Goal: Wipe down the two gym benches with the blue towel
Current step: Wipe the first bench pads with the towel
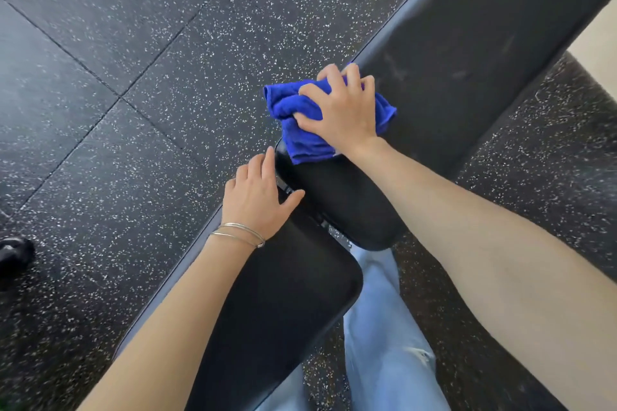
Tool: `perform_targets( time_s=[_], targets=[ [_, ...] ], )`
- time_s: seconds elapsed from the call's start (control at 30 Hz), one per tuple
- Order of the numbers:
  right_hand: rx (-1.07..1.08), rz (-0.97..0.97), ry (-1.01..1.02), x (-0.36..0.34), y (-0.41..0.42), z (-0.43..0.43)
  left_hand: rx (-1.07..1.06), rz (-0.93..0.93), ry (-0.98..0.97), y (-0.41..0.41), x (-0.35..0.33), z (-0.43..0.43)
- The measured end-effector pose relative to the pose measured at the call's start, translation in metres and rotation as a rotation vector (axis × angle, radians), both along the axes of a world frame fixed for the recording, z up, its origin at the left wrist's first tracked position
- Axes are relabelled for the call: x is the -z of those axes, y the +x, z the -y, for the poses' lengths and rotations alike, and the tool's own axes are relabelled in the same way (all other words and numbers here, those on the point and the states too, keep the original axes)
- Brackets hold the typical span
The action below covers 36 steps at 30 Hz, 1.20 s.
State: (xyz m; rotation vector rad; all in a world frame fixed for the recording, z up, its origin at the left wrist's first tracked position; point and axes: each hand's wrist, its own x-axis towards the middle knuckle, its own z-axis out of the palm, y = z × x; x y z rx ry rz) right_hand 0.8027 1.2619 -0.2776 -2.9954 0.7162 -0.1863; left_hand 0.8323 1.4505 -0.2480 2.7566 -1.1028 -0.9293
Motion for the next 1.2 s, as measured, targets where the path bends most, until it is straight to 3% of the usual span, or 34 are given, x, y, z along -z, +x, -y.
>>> perform_targets(
  time_s=[0.13, 0.3, 0.5, 0.67, 0.83, 0.9, 0.97, 1.1, 1.2],
  targets=[
    [0.128, -0.099, 0.019, 0.0, 0.0, 0.059, -0.023, -0.083, -0.061, 0.005, 0.005, 0.028],
    [0.519, -0.075, 0.023, -0.002, -0.015, 0.132, -0.079, -0.084, -0.099, 0.005, 0.01, 0.056],
    [0.625, -0.07, 0.028, 0.0, -0.024, 0.107, -0.106, -0.092, -0.071, 0.0, 0.011, 0.065],
    [0.363, -0.008, -0.013, 0.0, -0.082, 0.038, -0.073, -0.084, -0.055, 0.001, 0.012, 0.064],
    [-0.303, -0.028, -0.059, -0.007, -0.131, 0.053, 0.025, -0.063, -0.063, 0.0, 0.01, 0.053],
    [-0.394, -0.093, -0.112, -0.012, -0.145, 0.076, 0.068, -0.067, -0.062, 0.003, 0.007, 0.046],
    [-0.124, -0.103, -0.096, -0.01, -0.157, 0.086, 0.114, -0.071, -0.077, 0.004, 0.006, 0.039],
    [0.781, -0.066, 0.073, -0.002, -0.16, 0.038, 0.131, -0.08, -0.08, 0.002, 0.006, 0.029],
    [0.909, 0.022, 0.098, -0.001, -0.156, -0.016, 0.121, -0.095, -0.101, 0.002, 0.007, 0.026]
  ],
)
